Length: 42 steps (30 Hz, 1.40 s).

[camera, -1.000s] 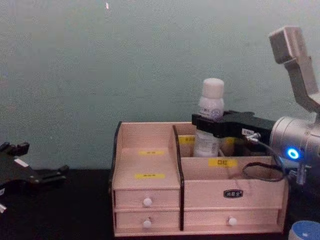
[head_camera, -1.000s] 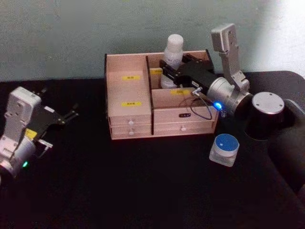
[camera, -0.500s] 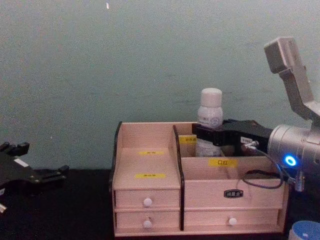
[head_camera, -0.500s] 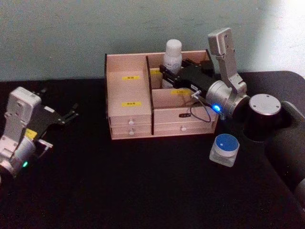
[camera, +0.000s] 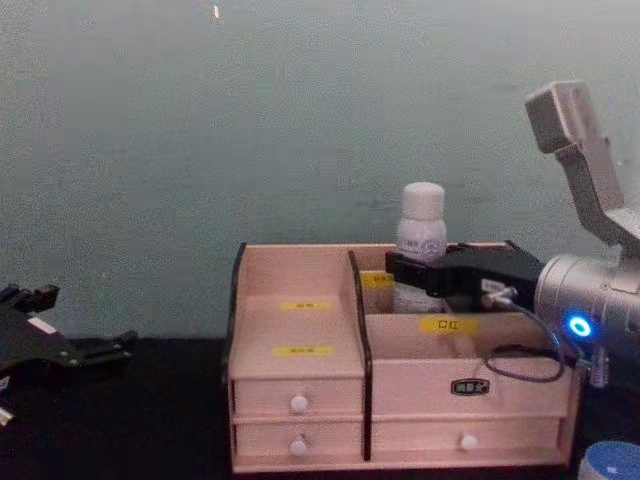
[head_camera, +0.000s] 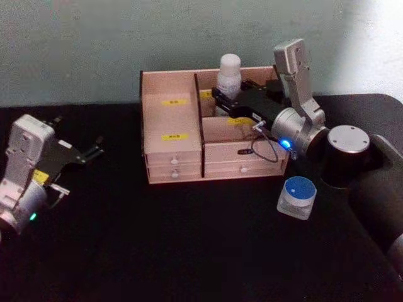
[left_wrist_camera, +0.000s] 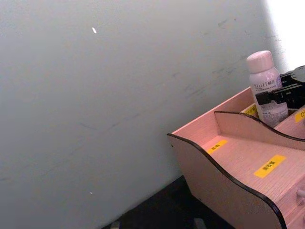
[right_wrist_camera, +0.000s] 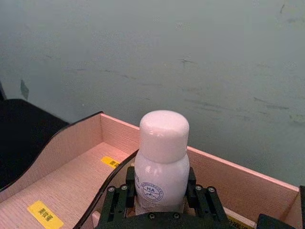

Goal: Pick up the facial cleanser and watermelon frost from the table and place them into the tiered storage box.

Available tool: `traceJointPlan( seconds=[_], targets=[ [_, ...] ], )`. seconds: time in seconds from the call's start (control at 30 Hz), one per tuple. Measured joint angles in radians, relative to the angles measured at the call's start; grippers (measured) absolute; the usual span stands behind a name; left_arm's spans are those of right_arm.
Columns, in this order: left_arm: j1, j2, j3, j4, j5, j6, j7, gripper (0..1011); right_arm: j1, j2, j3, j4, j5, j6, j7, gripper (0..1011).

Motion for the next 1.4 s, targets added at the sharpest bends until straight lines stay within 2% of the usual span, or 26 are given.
traceJointPlan(
  seconds=[0.47, 0.57, 0.6, 0.67, 0.73, 0.83, 0.93, 1.3, 1.4],
  targets=[
    [0.000, 0.000, 0.000, 0.000, 0.000, 0.000, 0.000, 1001, 0.000, 0.001, 0.000, -0.001, 0.001, 0.000, 0.000, 593],
    [0.000, 0.000, 0.000, 0.000, 0.000, 0.000, 0.000, 1002, 0.000, 0.002, 0.000, -0.001, 0.002, 0.000, -0.001, 652],
    [0.000, 0.000, 0.000, 0.000, 0.000, 0.000, 0.000, 1001, 0.000, 0.002, 0.000, -0.001, 0.002, 0.000, -0.001, 711],
    [0.000, 0.000, 0.000, 0.000, 0.000, 0.000, 0.000, 1001, 0.000, 0.002, 0.000, -0.001, 0.002, 0.000, -0.001, 730],
    [0.000, 0.000, 0.000, 0.000, 0.000, 0.000, 0.000, 1001, -0.001, 0.002, 0.000, -0.002, 0.002, 0.000, -0.001, 824],
    [0.000, 0.000, 0.000, 0.000, 0.000, 0.000, 0.000, 1001, -0.001, 0.002, 0.000, -0.002, 0.003, 0.000, -0.001, 874],
    [0.000, 0.000, 0.000, 0.000, 0.000, 0.000, 0.000, 1001, -0.001, 0.002, 0.000, -0.002, 0.003, 0.001, 0.000, 985],
    [0.000, 0.000, 0.000, 0.000, 0.000, 0.000, 0.000, 1001, -0.001, 0.002, 0.000, -0.002, 0.003, 0.001, 0.001, 1002],
    [0.000, 0.000, 0.000, 0.000, 0.000, 0.000, 0.000, 1001, -0.024, 0.011, 0.000, -0.050, -0.002, -0.002, -0.005, 1002]
  ],
)
